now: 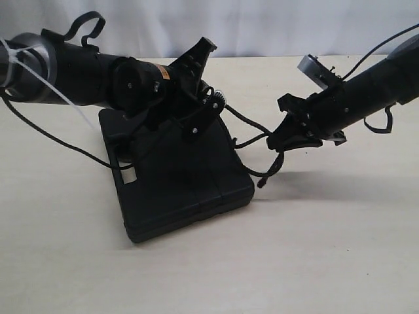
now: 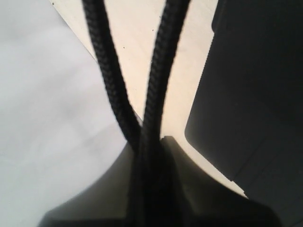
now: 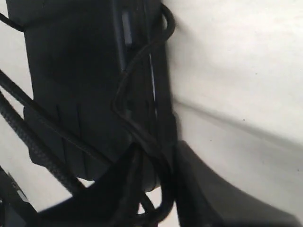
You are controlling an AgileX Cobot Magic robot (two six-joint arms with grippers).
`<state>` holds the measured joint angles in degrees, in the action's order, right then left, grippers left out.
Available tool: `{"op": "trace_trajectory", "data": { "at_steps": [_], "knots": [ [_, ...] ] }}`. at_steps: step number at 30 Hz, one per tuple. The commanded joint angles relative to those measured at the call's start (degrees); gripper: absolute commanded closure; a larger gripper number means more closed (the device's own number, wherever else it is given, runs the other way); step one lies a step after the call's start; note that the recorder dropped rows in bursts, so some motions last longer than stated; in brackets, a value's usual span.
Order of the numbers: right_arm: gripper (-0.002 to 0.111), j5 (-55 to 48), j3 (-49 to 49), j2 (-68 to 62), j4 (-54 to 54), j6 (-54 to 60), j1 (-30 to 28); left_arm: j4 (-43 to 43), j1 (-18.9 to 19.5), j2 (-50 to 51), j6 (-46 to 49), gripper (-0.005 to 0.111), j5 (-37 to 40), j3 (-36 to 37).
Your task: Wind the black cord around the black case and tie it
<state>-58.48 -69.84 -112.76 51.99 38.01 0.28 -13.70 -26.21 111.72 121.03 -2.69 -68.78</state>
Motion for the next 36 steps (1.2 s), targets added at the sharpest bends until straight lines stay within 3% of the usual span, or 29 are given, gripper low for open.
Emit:
{"op": "trace_trajectory", "data": {
  "at_steps": [1, 5, 8, 22, 30, 36],
  "knots": [
    [0.069, -0.7, -0.1, 0.2, -0.2, 1.7, -0.2, -0.4, -0.4, -0.2, 1.8, 0.107, -1.0, 0.0],
    [0.057, -0.7, -0.1, 0.2, 0.2, 1.7, -0.2, -0.4, -0.4, -0.2, 1.8, 0.107, -0.2, 0.0],
    [0.055, -0.7, -0.1, 0.5, 0.2, 1.1, -0.2, -0.4, -0.4, -0.2, 1.8, 0.107, 0.4, 0.0],
    [0.055, 1.4, -0.1, 4.6, -1.1, -5.9, -3.6, -0.4, -0.4, -0.2, 1.8, 0.107, 0.6, 0.0],
    [0.055, 1.9, 2.0, 7.6, -7.2, -7.4, -4.3, -0.4, -0.4, -0.2, 1.7, 0.107, 0.6, 0.0],
    [0.055, 7.8, 5.4, 6.1, -11.1, -7.7, -4.1, -0.2, -0.4, -0.2, 1.7, 0.107, 0.6, 0.0]
  ]
}}
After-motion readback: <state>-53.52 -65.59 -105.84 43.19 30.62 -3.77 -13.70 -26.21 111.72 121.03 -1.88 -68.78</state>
